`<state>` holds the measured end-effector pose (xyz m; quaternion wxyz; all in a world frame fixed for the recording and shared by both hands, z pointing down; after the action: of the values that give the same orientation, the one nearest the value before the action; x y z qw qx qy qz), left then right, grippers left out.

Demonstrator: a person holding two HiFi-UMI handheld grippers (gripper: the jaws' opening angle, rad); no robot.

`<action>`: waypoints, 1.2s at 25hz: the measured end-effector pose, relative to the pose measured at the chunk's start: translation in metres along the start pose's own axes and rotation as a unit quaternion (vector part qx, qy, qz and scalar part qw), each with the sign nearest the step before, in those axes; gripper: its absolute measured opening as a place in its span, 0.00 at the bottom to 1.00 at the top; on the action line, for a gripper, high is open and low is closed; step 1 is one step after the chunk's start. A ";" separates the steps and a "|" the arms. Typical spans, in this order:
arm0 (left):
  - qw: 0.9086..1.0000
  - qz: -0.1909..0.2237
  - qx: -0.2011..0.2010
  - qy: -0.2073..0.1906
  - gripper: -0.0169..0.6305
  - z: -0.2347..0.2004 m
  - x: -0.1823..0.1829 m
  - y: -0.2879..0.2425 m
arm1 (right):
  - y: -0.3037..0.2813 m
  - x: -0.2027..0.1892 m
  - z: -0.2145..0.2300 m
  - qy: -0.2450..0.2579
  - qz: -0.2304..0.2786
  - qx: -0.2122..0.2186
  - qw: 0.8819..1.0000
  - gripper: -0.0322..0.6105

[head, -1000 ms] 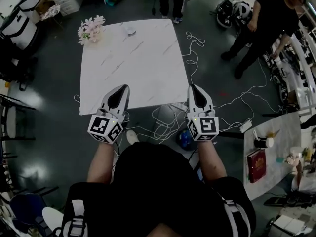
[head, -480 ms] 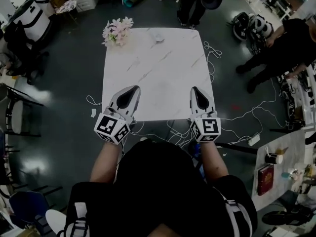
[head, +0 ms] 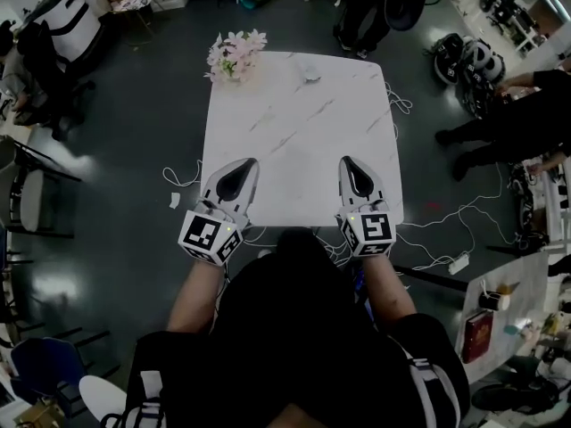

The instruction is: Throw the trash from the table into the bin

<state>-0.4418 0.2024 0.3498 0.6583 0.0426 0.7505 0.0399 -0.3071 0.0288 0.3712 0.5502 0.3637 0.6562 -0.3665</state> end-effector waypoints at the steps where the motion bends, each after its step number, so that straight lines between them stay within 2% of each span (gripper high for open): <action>1: 1.000 0.000 0.004 0.001 0.05 -0.003 -0.001 0.001 | -0.004 0.000 -0.002 0.001 -0.001 0.004 1.000 0.07; 6: 0.999 0.010 0.034 -0.014 0.05 -0.019 0.000 0.005 | -0.029 -0.004 -0.012 0.004 -0.005 0.024 1.000 0.07; 11: 0.998 0.001 0.056 -0.008 0.05 -0.046 -0.003 -0.003 | -0.065 -0.003 -0.013 0.010 -0.008 0.042 0.999 0.07; 21: 0.997 -0.016 0.072 -0.004 0.05 -0.089 -0.013 -0.049 | -0.147 -0.005 0.008 0.022 -0.024 0.062 0.998 0.07; 30: 0.996 -0.048 0.072 0.010 0.05 -0.126 -0.043 -0.111 | -0.227 -0.036 0.036 0.005 -0.049 0.081 0.995 0.07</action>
<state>-0.5621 0.0864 0.3958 0.6468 0.0532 0.7594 -0.0455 -0.4862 -0.1116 0.4210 0.4971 0.3761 0.6442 -0.4432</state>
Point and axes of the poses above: the fingertips, and each gripper's own axes: y backward along the fingers, z to its right, x out of its top, the point moved 4 cm from there along y, backward along the fingers, and after that the axes turned 10 degrees about -x, right-handed, at the moved point
